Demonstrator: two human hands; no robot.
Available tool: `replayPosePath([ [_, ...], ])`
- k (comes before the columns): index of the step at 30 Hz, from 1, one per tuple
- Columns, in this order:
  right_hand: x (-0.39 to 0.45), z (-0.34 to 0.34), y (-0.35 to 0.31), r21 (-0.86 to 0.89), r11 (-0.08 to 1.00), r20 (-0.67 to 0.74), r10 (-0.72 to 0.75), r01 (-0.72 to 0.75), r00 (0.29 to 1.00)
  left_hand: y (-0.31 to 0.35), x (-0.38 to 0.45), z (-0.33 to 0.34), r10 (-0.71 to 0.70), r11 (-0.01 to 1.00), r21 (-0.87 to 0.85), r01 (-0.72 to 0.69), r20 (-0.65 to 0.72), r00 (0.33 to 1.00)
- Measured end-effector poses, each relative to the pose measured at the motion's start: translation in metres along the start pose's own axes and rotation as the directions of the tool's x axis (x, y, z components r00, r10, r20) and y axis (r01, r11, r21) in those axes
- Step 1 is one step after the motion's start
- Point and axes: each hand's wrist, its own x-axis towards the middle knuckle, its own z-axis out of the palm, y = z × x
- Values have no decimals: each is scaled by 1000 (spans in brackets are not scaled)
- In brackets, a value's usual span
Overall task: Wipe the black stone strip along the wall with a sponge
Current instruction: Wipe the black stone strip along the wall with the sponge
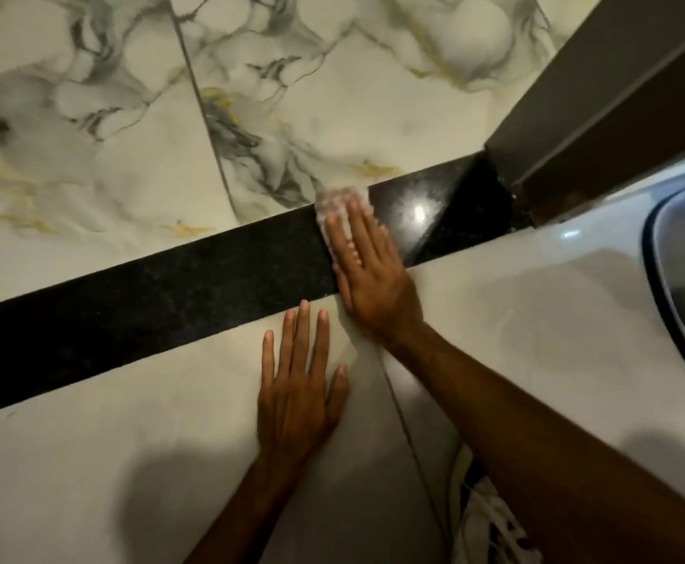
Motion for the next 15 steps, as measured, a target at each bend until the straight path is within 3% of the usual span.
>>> replayPosePath([
  [3, -47, -8, 22, -49, 999, 16, 17, -16, 1000, 8, 10, -2, 10, 999, 52, -10, 4, 1000],
  [5, -55, -16, 47, -6, 982, -34, 188, -189, 982, 12, 14, -2, 18, 998, 59, -19, 10, 1000],
  [7, -36, -21, 70, 34, 925, -102, 379, -378, 920, 15, 17, 1, 27, 997, 66, -27, 4, 1000],
  [9, -6, -22, 84, 50, 887, -126, 462, -460, 878, 18, 20, 4, 28, 997, 71, -27, -15, 999],
  [11, 11, -21, 89, 58, 902, -112, 432, -428, 895, 22, 24, 6, 31, 997, 73, -29, -32, 999],
  [15, -37, -29, 98, 6, 994, -78, 108, -108, 991, 27, 27, -5, 19, 998, 55, -19, -3, 1000],
])
